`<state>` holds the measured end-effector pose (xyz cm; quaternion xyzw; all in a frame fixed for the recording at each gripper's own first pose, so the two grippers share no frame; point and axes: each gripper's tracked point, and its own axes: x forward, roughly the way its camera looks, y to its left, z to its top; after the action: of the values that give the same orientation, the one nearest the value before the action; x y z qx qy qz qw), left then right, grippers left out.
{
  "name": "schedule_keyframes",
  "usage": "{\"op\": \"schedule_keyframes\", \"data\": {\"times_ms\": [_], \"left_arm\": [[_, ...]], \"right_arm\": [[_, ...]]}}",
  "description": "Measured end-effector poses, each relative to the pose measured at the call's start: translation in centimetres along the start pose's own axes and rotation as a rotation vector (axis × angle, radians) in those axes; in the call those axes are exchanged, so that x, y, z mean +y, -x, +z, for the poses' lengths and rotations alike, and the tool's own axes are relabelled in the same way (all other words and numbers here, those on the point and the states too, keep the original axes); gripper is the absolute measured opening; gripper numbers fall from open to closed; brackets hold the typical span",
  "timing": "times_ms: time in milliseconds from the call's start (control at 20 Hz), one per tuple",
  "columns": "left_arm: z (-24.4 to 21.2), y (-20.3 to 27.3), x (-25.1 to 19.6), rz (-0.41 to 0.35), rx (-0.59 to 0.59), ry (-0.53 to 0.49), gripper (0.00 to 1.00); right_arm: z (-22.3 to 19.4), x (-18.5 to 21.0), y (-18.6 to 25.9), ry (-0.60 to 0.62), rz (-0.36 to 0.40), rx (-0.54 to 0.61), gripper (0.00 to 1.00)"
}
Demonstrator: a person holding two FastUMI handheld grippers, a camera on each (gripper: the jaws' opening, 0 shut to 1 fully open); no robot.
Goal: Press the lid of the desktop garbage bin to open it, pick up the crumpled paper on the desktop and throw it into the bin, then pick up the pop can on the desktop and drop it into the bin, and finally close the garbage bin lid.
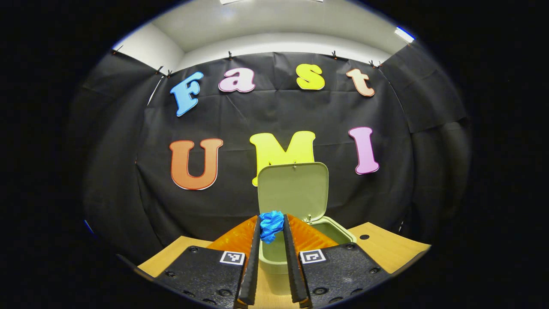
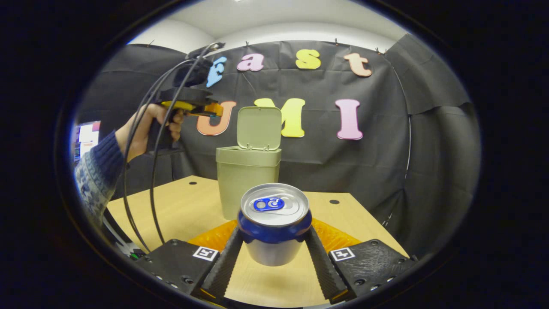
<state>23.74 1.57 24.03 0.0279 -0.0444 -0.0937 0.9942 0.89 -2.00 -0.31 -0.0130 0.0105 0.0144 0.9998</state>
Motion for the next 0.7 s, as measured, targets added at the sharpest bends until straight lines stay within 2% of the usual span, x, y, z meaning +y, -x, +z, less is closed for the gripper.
{"op": "schedule_keyframes", "data": {"times_ms": [250, 300, 350, 450, 500, 550, 700], "left_arm": [[-0.5, -4.3, -3.5, -0.033, 0.083, 0.007, 0.32], [-0.6, -5.1, -3.9, -0.031, 0.100, 0.008, 0.29], [-0.8, -5.9, -4.1, -0.030, 0.101, 0.006, 0.33], [-1.5, -7.0, -4.8, -0.037, 0.134, 0.036, 0.34], [-1.8, -7.4, -4.9, -0.040, 0.138, 0.052, 0.29], [-2.4, -8.0, -5.2, -0.050, 0.147, 0.074, 0.34], [-3.5, -8.1, -4.4, -0.035, 0.177, 0.115, 0.34]], "right_arm": [[0.1, -0.6, -0.2, -0.029, -0.002, 0.003, 0.80], [0.0, -0.7, -0.2, -0.029, -0.004, 0.007, 0.79], [0.1, -0.9, -0.2, -0.027, -0.011, 0.005, 0.80], [0.2, -1.0, -0.2, -0.027, -0.022, -0.004, 0.80], [0.0, -1.1, -0.3, -0.030, -0.029, -0.002, 0.79], [-0.1, -1.3, -0.2, -0.031, -0.037, 0.004, 0.79], [0.1, -1.4, -0.3, -0.032, -0.045, 0.004, 0.79]]}}
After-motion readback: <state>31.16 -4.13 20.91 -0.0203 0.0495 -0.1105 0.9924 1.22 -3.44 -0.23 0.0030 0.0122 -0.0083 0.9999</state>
